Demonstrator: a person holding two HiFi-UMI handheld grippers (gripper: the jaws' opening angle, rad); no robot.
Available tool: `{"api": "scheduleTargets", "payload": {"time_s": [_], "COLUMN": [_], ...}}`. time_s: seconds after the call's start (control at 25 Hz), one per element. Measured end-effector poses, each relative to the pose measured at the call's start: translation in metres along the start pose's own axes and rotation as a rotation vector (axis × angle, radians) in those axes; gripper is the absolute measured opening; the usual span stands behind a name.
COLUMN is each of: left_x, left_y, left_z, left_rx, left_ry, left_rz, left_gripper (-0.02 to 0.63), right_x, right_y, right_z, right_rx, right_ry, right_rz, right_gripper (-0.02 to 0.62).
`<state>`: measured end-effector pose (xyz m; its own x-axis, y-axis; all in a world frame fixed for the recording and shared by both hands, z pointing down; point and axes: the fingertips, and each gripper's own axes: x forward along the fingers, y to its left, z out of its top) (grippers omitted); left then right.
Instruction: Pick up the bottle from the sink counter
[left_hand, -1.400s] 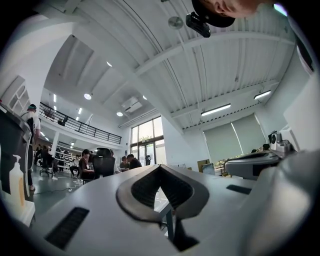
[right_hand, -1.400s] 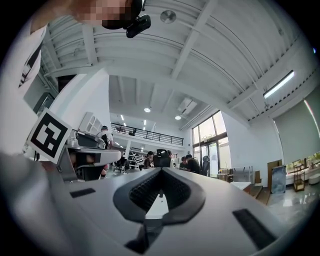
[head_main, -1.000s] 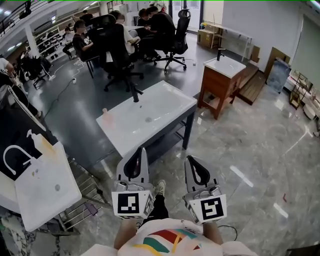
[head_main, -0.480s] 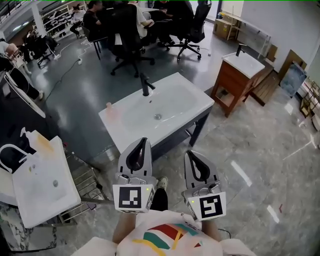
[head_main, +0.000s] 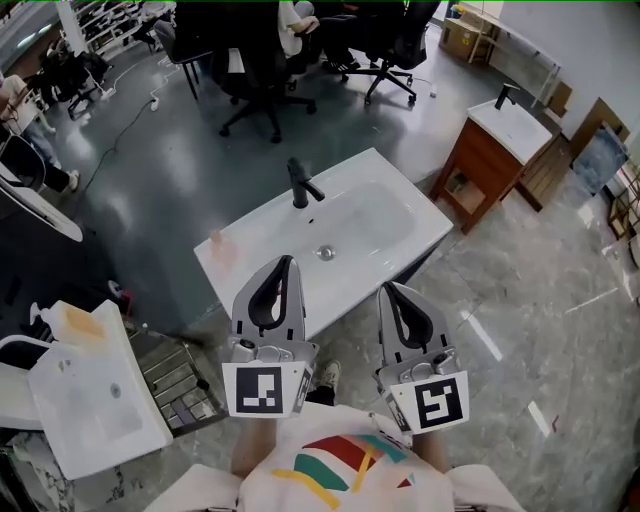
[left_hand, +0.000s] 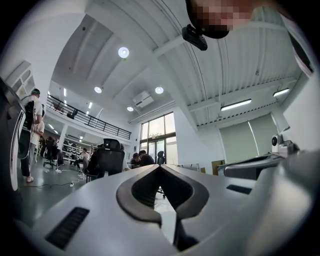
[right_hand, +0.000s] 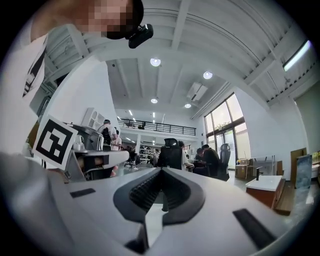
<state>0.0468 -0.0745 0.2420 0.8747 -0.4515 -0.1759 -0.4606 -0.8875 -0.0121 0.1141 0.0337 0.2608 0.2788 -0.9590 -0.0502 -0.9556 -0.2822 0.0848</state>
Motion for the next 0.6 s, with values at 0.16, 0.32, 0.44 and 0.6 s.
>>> {"api": "scheduleTargets", "payload": {"time_s": [0.16,0.32,0.44,0.6], "left_x": [0.036,0.056,0.066,0.074], "left_y": [0.027,0.041,0.048,0.051], "left_z": [-0.003,-0.012,-0.022,-0.023], "left_rx": [-0.004,0.023,0.033,0.05], "left_ry": [-0.015,-0.003,0.016,0.024], "left_rz": [0.016,0.04,0.059,0.091], "left_gripper": [0.018,0.018,0.018,0.018], "right_x": [0.041,0.068,0.082,0.094], "right_y": [-0.013,-0.023,-0.03,-0.038], "right_z": [0.003,-0.011,-0.021,-0.023], "right_rx": [0.026,0.018,0.027,0.022], "right_ry": [-0.019,0.023,0.05,0.038], "right_rz": [-0.011,-0.027,-0.031,-0.008], "right_gripper": [0.012,0.011,0.011,0.012]}}
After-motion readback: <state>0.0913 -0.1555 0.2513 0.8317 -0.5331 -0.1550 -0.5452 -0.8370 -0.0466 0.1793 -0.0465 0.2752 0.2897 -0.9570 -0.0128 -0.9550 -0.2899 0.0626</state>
